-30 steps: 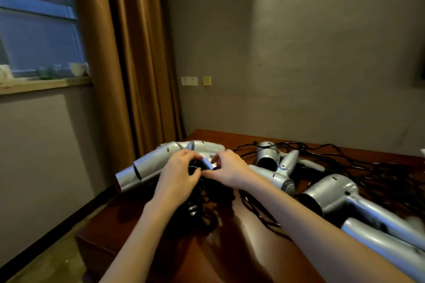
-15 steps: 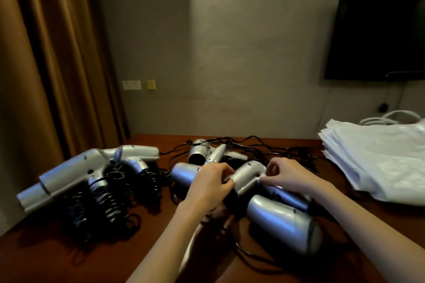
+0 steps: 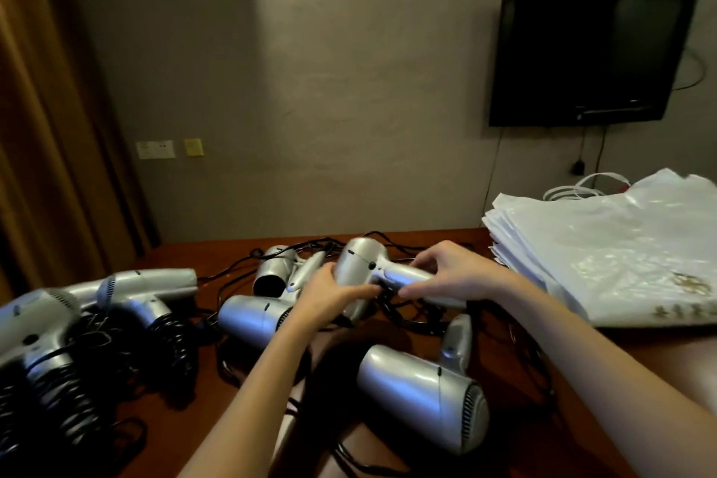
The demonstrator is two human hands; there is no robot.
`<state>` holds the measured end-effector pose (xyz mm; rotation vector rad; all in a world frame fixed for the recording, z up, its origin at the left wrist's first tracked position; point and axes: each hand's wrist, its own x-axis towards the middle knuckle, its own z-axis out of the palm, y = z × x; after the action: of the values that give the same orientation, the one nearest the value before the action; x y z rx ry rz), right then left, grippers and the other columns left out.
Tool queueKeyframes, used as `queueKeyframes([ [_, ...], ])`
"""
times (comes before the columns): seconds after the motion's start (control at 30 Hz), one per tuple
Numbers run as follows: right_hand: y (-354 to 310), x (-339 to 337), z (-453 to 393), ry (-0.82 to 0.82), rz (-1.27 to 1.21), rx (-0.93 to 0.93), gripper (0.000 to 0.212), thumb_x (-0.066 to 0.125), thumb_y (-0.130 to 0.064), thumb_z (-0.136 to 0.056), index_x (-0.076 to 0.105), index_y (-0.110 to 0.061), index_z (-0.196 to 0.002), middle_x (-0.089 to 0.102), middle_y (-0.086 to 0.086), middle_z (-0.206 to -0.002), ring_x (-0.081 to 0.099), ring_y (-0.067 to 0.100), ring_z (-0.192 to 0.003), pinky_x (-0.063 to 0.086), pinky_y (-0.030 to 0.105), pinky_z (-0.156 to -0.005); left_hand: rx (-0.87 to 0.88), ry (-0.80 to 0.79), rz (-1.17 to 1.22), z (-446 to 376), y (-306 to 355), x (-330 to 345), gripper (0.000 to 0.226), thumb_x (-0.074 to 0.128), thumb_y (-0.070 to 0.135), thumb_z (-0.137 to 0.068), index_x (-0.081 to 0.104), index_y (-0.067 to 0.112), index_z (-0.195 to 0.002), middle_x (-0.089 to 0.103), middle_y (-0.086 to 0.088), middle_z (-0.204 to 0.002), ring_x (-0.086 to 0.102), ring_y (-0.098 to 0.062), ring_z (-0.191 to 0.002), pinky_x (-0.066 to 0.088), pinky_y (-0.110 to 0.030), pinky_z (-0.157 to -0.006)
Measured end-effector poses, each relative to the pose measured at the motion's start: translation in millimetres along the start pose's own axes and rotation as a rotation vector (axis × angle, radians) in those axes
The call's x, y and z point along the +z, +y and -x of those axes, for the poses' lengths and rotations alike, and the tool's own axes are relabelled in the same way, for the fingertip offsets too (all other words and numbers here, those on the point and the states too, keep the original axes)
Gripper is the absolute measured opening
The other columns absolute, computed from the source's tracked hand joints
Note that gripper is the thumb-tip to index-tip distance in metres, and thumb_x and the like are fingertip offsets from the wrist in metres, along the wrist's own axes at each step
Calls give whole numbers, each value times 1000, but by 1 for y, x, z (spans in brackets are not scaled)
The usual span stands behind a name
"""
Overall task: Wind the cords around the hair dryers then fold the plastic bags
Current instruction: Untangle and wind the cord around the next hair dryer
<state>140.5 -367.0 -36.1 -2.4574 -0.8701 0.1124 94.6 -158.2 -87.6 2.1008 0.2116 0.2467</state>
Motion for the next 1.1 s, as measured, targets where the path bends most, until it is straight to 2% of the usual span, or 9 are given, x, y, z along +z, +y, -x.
queueKeyframes([
  [0.13,-1,-44,16,-52,-415,-5,33,71,-22,-83,62,-18,-114,73,3,-92,67,11,-70,52,20,-64,-20,162,252,-13,0,-5,68,85,51,-57,61,11,-107,68,-5,-93,65,-16,-79,49,-25,-61],
  [0.23,17,-55,25,102,-484,-66,21,68,-20,-84,67,-13,-104,68,6,-74,60,15,-61,50,20,-61,-102,225,534,-21,0,-14,26,77,29,-81,64,8,-91,63,-6,-76,58,-19,-65,46,-28,-57],
  [0.3,35,-50,25,263,-508,-108,14,65,-21,-86,70,-9,-92,62,4,-65,58,15,-63,49,20,-64,-163,224,639,-25,-3,-15,25,76,29,-82,61,9,-84,61,-9,-74,57,-23,-66,47,-33,-65],
  [0.47,74,-30,12,278,-326,4,25,54,-30,-95,72,-15,-87,72,-1,-86,65,9,-89,46,24,-86,-255,21,870,-25,-3,-6,49,78,39,-66,66,-2,-89,70,-12,-68,64,-24,-54,52,-30,-60],
  [0.57,84,-24,3,263,-143,95,30,47,-31,-100,69,-20,-83,73,-4,-85,61,6,-88,43,20,-79,-278,-111,1048,-24,5,3,67,74,40,-61,61,-2,-111,67,-16,-79,65,-23,-58,55,-27,-53],
  [0.77,34,-42,-22,256,-565,28,40,43,-27,-101,61,-2,-76,73,15,-75,70,28,-73,49,35,-66,-251,-243,1157,-19,35,23,53,67,38,-69,61,-1,-104,68,-21,-83,68,-32,-77,44,-44,-99],
  [0.9,-4,-41,-35,165,-593,63,38,41,-25,-103,58,-5,-75,70,12,-70,68,16,-57,50,21,-51,-173,-391,1270,-18,61,32,58,84,45,-61,75,6,-103,67,-14,-104,64,-24,-91,42,-35,-93],
  [1.0,-19,-51,-39,283,-809,78,35,46,-21,-101,57,-3,-74,67,14,-66,66,24,-54,55,31,-48,-126,-363,1277,-23,68,32,80,86,49,-59,65,5,-123,65,-14,-117,59,-27,-107,37,-40,-106],
  [1.1,-36,-72,-41,297,-802,16,32,48,-21,-100,58,-4,-75,66,15,-73,66,23,-62,57,33,-53,-96,-350,1270,-26,77,25,69,79,58,-61,72,11,-111,69,-8,-100,64,-23,-90,43,-35,-87],
])
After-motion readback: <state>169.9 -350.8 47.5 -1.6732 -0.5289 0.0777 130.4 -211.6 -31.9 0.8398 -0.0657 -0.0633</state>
